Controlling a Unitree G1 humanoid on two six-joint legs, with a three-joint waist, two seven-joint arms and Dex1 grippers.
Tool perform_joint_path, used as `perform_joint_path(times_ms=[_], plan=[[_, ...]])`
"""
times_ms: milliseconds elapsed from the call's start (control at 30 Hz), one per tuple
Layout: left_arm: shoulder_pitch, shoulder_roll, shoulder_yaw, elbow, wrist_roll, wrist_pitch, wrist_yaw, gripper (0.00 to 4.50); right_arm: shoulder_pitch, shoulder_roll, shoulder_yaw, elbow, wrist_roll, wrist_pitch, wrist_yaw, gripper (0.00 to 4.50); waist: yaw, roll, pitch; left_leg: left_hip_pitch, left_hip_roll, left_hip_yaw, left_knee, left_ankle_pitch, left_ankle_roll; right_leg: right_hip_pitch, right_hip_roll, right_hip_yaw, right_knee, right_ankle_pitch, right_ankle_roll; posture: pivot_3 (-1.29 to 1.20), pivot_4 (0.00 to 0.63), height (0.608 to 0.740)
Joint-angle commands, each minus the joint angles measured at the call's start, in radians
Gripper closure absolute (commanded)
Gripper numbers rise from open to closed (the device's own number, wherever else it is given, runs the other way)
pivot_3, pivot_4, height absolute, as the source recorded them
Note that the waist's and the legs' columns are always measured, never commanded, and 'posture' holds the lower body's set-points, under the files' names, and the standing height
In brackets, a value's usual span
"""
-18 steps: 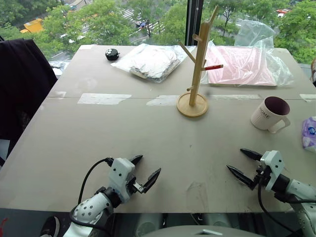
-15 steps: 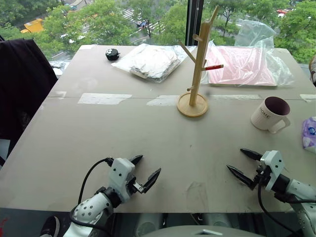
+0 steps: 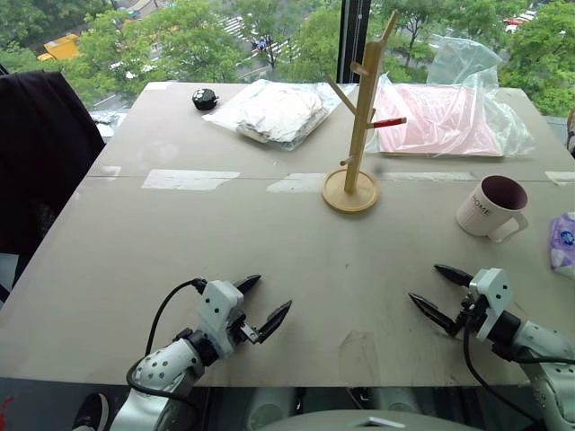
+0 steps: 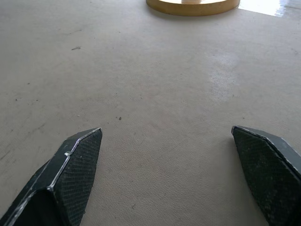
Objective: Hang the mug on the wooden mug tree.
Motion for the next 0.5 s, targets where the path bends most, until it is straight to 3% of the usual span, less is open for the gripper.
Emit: perform_joint_path(times_ms=[33, 267, 500], plan=[[-0.004, -0.003, 0.003, 0.020, -0.001, -0.030, -0.013, 0.00, 0.005, -0.002, -0.020, -0.010, 0.009, -0.017, 0.003, 0.04, 0.000, 0.000, 0.000, 0.000, 0.000, 0.000, 0.000, 0.000, 0.000, 0.000, 0.000, 0.000, 0.000, 0.000, 0.000, 0.00, 0.150, 0.740], [-0.063, 0.011, -0.015, 0.046, 0.017, -0.054, -0.039, 0.00, 0.007, 0.003, -0.028, 0.003, -0.003, -0.019, -0.020, 0.04, 0.006, 0.000, -0.001, 0.000, 0.000, 0.000, 0.000, 0.000, 0.000, 0.000, 0.000, 0.000, 0.000, 0.000, 0.000, 0.00, 0.150, 0.740], [-0.267, 0.033, -0.081, 0.039, 0.014, 0.025, -0.090, 0.00, 0.028, 0.043, -0.093, -0.007, -0.005, -0.022, -0.133, 0.04, 0.023, 0.000, -0.001, 0.000, -0.001, 0.000, 0.000, 0.000, 0.000, 0.001, 0.000, 0.000, 0.000, 0.000, 0.000, 0.00, 0.150, 0.740]])
